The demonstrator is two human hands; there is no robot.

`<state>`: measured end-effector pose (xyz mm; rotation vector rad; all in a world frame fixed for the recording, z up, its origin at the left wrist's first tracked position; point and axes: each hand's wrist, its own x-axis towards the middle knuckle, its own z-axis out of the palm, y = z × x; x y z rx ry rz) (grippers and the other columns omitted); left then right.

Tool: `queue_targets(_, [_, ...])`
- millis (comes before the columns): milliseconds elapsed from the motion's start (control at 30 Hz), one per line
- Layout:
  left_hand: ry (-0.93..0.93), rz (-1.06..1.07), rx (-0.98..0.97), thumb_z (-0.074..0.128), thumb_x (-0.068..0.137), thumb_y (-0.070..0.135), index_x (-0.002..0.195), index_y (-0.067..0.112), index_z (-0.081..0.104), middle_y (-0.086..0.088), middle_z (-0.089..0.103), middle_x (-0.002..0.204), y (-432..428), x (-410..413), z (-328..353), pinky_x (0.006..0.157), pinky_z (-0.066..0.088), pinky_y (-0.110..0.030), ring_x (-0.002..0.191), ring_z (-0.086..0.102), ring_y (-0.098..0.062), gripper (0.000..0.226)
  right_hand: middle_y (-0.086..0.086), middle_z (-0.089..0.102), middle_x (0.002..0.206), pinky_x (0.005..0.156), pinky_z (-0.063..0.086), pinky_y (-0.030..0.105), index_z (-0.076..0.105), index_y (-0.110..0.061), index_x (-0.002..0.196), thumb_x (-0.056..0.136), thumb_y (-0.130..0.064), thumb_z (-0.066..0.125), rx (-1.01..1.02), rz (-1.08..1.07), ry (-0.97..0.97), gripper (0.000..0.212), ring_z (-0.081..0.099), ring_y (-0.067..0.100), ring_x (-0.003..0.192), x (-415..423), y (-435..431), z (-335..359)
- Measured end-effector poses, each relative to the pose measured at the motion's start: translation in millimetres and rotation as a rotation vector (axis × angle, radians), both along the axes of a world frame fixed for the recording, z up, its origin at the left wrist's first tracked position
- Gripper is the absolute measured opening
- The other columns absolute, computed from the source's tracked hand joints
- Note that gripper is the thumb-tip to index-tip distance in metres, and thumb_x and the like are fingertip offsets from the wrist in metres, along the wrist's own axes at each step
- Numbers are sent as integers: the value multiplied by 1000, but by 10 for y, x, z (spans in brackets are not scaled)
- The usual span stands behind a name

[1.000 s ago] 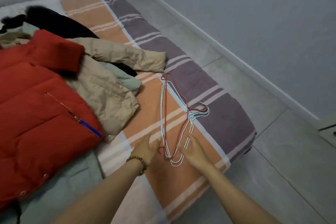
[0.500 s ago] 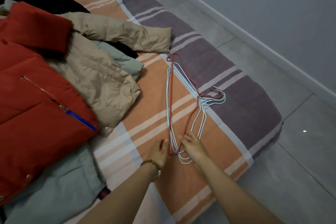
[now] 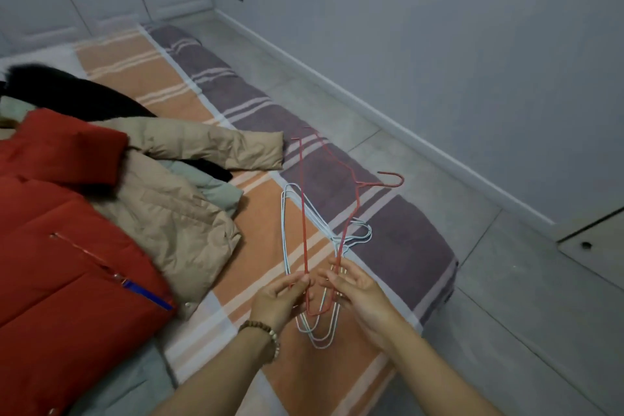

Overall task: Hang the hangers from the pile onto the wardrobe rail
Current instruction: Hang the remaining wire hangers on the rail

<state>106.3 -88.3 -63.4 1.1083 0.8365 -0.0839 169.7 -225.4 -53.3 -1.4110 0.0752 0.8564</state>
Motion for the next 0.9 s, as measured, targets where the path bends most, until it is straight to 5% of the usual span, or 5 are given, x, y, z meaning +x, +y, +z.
queue_targets(100, [-108,-145,2,68,80,6,98,3,69,-6,74,75,-30,112,692,54,52,-15,61,66,-12,18,4,72,108,93,47,29,54,-11,117,89,-10,58,51,-75,-91,28,68,14,100,8,-191,732])
queue_targets(267, [-325,-367,-60,62,83,2,89,6,67,-3,73,68,-261,198,2039,58,55,-16,56,66,-8,9,6,74,93,65,58,23,56,-14,112,92,2,45,267,-295,-193,27,72,15,76,-268,-546,2183])
queue_targets(533, [-676,-791,-68,56,87,3,99,3,66,3,72,72,-947,-255,4106,49,48,-11,52,60,-2,15,7,73,102,72,57,25,54,-20,119,94,-5,45,297,-549,-619,30,71,19,88,-1292,-1345,4379])
queue_targets(767, [-988,-1192,151,47,95,26,116,21,65,2,69,109,-1683,-1007,5526,87,53,-25,101,63,-12,28,10,73,89,65,57,23,50,-19,99,81,-15,56,136,-702,-1013,19,72,20,79,-2518,-1897,5724])
queue_targets(900, [-1072,-1434,162,38,95,40,109,31,63,6,71,109,-2106,-1520,6024,90,53,-25,105,65,-13,30,12,74,88,63,57,22,50,-17,98,88,-10,54,-38,-854,-1126,13,73,23,80,-3158,-2280,6115])
